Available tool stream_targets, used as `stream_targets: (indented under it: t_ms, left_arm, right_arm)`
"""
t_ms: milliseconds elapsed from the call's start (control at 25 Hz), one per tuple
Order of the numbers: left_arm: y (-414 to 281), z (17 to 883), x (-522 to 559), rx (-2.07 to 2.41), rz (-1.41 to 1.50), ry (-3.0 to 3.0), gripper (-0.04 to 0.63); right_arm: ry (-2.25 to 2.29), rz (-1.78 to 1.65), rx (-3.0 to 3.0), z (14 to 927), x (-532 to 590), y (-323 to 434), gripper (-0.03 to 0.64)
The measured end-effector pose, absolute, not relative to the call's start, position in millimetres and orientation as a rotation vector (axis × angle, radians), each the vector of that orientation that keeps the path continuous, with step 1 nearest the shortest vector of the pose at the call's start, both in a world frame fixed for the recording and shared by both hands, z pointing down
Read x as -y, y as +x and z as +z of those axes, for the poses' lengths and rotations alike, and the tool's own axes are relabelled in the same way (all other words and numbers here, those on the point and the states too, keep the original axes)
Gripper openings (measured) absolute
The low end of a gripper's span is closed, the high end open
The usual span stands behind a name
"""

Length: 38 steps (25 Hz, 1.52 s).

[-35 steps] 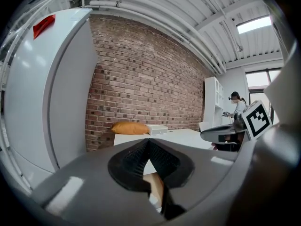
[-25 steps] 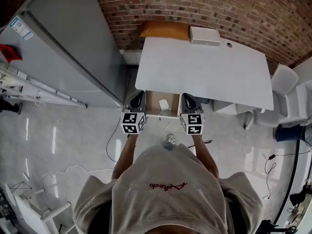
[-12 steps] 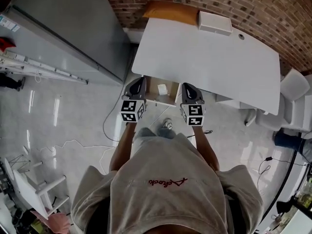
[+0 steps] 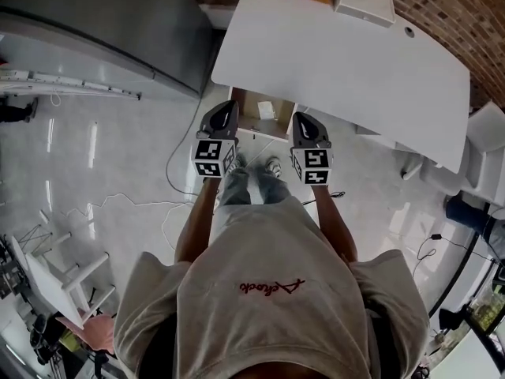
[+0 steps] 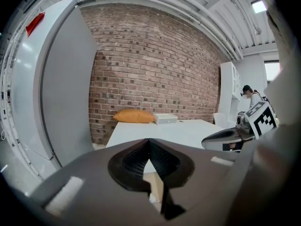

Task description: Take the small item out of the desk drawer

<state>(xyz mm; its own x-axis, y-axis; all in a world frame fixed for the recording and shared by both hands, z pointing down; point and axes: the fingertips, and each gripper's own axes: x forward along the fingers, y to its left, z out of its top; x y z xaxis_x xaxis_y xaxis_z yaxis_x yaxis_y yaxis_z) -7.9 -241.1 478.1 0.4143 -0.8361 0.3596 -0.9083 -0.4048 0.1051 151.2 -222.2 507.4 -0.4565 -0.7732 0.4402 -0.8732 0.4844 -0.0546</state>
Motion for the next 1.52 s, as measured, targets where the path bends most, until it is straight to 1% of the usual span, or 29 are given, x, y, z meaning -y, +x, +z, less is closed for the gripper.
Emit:
stream_targets:
  t_ms: [680, 1160, 1520]
  left_arm:
    - [-37, 555, 250, 1.256, 0.435, 2.428, 0.009]
    - [-65, 625, 244, 1.199, 0.447, 2.364, 0.009]
    - [-72, 665, 235, 1.213, 0.453, 2.306, 0.009]
  right_arm:
    - [1.485, 0.540, 2.176, 588, 197, 117, 0.011]
    - [1.472, 0.604, 2.097, 656, 195, 89, 0.011]
    - [1.437, 0.650, 2.071, 699, 189, 86, 0.011]
